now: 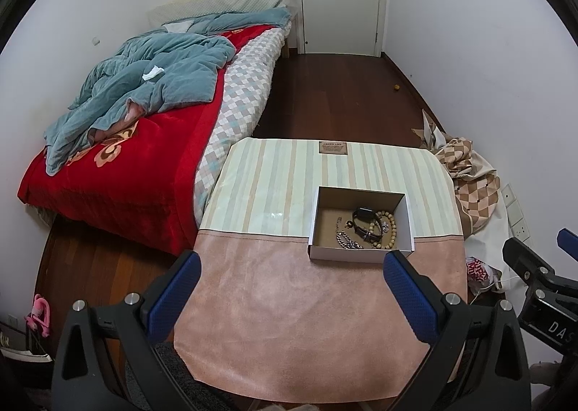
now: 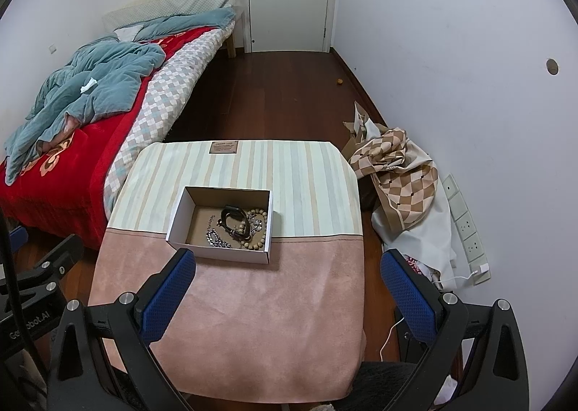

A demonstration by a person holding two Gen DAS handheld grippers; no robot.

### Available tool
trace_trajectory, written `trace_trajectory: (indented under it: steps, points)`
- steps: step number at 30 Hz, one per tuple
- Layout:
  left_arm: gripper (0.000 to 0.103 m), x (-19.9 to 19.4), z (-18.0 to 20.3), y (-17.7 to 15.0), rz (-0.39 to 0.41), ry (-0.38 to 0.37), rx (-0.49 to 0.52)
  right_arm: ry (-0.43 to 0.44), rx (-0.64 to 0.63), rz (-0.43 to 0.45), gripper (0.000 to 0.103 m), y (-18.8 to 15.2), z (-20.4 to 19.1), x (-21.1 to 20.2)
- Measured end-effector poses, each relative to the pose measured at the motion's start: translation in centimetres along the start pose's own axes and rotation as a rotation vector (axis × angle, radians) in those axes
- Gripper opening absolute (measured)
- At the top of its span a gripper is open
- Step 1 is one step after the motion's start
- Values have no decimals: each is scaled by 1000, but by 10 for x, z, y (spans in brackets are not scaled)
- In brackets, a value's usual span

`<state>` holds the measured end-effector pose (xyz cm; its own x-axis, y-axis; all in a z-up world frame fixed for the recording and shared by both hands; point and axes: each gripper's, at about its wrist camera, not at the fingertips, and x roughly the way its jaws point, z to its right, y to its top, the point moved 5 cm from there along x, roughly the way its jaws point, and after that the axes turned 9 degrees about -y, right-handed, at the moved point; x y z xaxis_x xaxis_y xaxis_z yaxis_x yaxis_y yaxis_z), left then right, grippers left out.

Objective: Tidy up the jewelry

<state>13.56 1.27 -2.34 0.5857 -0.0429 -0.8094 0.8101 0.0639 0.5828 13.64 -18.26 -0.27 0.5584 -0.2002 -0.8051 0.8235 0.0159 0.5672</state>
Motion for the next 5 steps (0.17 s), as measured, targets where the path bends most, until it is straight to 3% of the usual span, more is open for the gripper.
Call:
trace_trajectory:
  steps: [5]
  points:
    - [103, 2, -1, 0, 9, 4, -4, 2, -12, -3, 103, 1, -1, 0]
